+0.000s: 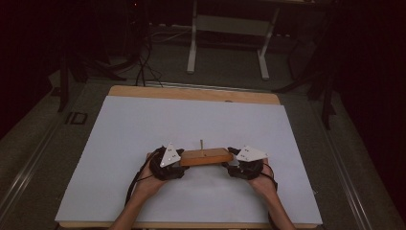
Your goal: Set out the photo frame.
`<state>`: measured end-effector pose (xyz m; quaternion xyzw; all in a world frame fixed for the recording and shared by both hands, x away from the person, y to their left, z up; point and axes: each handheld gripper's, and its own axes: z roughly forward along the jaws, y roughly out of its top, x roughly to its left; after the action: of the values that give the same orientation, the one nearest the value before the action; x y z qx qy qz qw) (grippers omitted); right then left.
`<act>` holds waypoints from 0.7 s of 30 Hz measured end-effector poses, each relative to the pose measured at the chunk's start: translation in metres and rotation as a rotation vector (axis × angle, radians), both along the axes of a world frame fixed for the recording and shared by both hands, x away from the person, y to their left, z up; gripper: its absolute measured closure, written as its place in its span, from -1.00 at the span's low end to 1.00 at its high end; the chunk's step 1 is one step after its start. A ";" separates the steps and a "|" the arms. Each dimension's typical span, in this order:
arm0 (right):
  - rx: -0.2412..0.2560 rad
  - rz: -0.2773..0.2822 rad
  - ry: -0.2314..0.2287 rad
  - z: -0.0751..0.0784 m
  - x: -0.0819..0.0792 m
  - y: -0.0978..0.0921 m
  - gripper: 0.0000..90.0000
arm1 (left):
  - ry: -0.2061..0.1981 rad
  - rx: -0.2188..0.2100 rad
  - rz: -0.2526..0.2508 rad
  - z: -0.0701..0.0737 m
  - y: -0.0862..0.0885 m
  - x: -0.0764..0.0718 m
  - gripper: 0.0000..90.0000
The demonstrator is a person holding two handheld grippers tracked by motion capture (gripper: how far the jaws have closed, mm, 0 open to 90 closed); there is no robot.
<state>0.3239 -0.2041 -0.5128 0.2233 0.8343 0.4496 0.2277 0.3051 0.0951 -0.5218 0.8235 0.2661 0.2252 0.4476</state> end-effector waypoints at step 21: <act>0.018 0.073 0.043 -0.004 0.026 0.006 -0.03 | 0.030 -0.032 -0.010 0.003 0.005 0.016 0.06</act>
<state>0.3496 -0.1977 -0.5164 0.2042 0.8427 0.4600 0.1910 0.3215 0.1001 -0.5185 0.8208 0.2721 0.2065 0.4578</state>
